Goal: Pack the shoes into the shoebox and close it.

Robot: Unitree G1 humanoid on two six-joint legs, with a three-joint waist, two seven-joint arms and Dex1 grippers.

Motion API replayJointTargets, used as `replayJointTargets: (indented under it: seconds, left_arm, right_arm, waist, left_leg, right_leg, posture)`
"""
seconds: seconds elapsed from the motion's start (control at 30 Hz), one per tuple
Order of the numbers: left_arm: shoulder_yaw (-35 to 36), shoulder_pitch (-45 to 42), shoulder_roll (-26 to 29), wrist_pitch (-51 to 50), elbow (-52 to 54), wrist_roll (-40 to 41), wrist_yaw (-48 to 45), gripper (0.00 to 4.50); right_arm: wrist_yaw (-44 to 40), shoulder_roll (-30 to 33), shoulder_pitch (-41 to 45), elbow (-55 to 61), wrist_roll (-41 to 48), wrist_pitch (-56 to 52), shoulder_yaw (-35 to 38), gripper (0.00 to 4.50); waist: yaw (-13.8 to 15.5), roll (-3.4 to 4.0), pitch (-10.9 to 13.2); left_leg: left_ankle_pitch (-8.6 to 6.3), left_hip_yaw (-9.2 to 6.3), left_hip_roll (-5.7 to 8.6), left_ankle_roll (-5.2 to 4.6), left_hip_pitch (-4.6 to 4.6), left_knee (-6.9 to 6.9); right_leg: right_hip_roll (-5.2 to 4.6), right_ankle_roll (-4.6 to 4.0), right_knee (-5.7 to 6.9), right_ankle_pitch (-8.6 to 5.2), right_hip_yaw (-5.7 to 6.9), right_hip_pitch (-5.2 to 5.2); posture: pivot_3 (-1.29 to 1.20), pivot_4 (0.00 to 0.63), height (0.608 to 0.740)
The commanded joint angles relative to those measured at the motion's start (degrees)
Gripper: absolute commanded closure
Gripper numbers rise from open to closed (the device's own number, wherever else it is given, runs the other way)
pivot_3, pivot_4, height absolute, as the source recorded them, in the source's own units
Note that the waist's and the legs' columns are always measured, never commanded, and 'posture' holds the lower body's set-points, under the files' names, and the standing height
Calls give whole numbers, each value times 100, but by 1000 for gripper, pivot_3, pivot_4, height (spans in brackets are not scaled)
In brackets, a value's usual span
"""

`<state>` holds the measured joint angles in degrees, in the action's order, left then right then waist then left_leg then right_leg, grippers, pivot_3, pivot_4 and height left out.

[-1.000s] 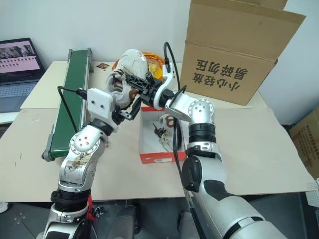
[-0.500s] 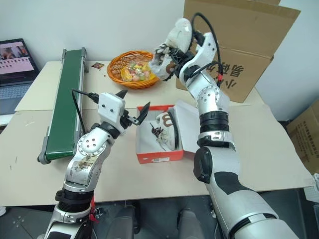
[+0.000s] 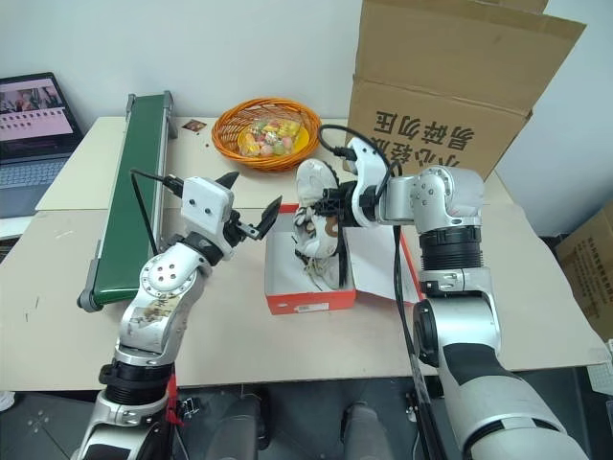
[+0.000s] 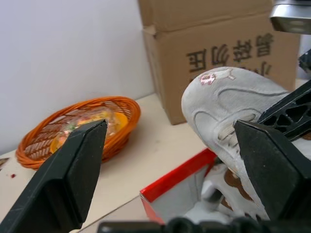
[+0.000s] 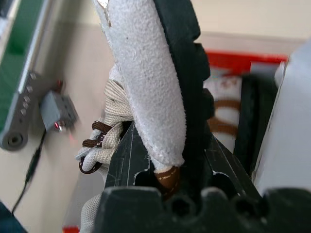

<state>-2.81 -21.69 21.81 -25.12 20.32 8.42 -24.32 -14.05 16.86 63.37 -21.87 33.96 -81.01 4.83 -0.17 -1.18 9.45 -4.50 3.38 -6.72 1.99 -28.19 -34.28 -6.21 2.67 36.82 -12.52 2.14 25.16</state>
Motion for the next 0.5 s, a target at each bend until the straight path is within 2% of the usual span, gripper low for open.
replayJointTargets:
  seconds: [0.03,0.1,0.23,0.27,0.5]
  left_arm:
    - [610,474,1247,-898,649,875,-1369,52]
    - [1004,757,1889,-1149,831,1254,-1857,52]
    - [1476,906,2330,-1296,891,1669,-2103,52]
    - [1493,931,2411,-1224,874,1649,-2166,52]
    - [1322,881,2471,-1126,916,1674,-2212,52]
  right_arm:
    - [-170,-12,59,11,-122,-59,-100,3770]
    - [-229,-70,101,-116,-198,-16,-144,3770]
    - [-338,-163,183,-358,-324,91,-207,3770]
    - [-360,-205,212,-434,-359,103,-213,3770]
    - [-449,-531,284,-528,-494,-93,-328,3770]
  waist:
    - [-29,3,2]
    - [-72,7,5]
    - [-6,11,8]
    - [0,11,8]
    - [3,11,8]
  left_leg:
    - [0,0,0,0,0,2]
    - [0,1,-2,0,-2,4]
    - [-6,0,-4,10,-3,4]
    - [-27,0,-4,43,-2,3]
    - [-25,0,-4,40,-3,3]
  right_leg:
    - [0,-1,2,-1,0,0]
    - [1,-4,6,-3,0,9]
    - [0,-4,-1,-8,4,3]
    - [0,-4,-9,-8,5,1]
    - [1,-4,-5,-9,5,2]
  posture:
    - [0,150,728]
    - [0,150,728]
    - [0,150,728]
    - [0,150,728]
    - [0,150,728]
